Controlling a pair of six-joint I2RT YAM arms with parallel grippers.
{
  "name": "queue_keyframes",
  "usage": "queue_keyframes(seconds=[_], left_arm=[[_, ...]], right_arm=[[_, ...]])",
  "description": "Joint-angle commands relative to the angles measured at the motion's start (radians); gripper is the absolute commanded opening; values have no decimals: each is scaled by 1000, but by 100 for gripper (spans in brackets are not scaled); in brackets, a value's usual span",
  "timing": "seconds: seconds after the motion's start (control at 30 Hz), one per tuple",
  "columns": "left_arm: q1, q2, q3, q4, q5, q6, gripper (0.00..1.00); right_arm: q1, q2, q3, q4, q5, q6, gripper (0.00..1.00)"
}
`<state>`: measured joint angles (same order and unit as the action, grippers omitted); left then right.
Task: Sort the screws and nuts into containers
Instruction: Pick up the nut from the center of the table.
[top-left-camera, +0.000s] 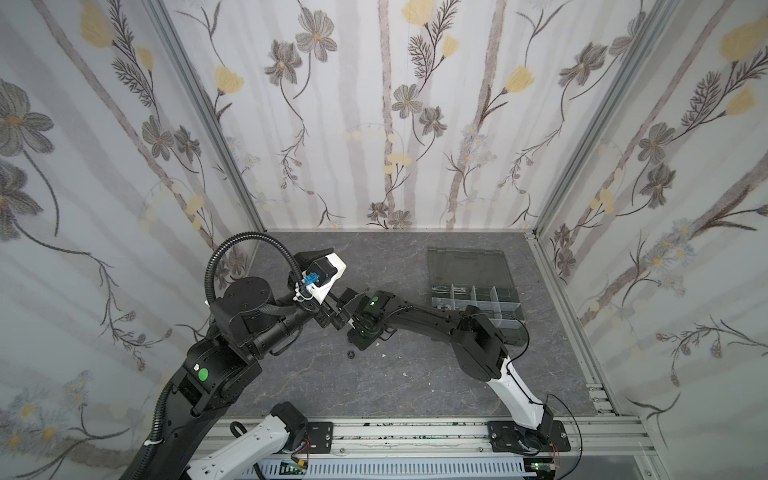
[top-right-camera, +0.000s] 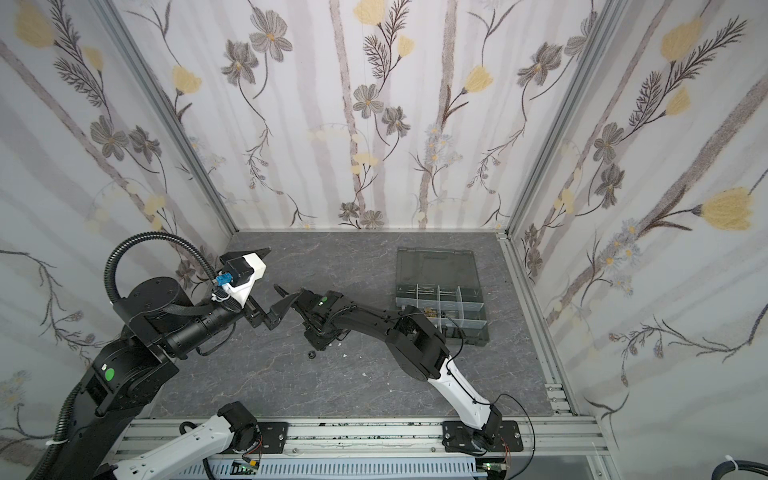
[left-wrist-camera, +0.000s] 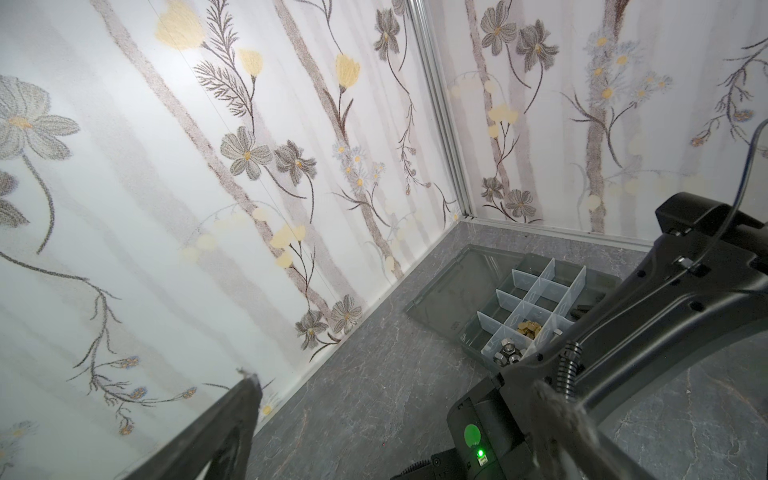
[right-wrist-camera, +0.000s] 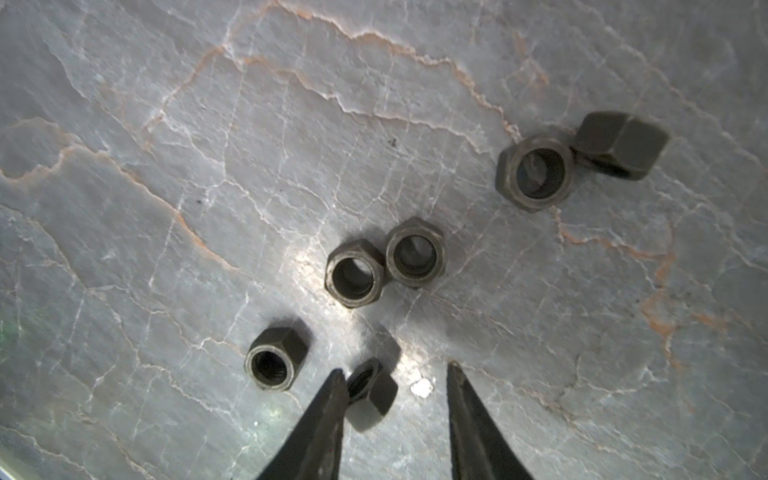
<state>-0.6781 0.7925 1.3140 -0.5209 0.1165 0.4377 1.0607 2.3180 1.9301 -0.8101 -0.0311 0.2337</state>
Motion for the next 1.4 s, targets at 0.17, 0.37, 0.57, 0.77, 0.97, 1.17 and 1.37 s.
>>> queue_keyframes(seconds=[0.17, 0.37, 0.57, 0.77, 0.97, 1.17, 1.37], left_arm=[[1, -5, 7, 9, 7, 3, 100], [0, -7, 8, 6, 8, 1, 100], [0, -12, 5, 4, 6, -1, 100], [0, -15, 11, 1, 7, -2, 100], [-1, -10, 10, 5, 8, -2, 100], [-2, -1, 21, -10, 0, -16, 100], [0, 13, 28, -15, -1, -22, 100]], right_arm=[[10, 24, 8, -10, -9, -7, 37], [17, 30, 3, -27, -6, -11, 31], [21, 27, -3, -35, 8, -9, 28], [22, 15, -19, -39, 24, -3, 17], [22, -10, -45, -41, 46, -5, 11], [0, -71, -62, -54, 94, -27, 9], [-74, -157, -124, -56, 124, -46, 9]])
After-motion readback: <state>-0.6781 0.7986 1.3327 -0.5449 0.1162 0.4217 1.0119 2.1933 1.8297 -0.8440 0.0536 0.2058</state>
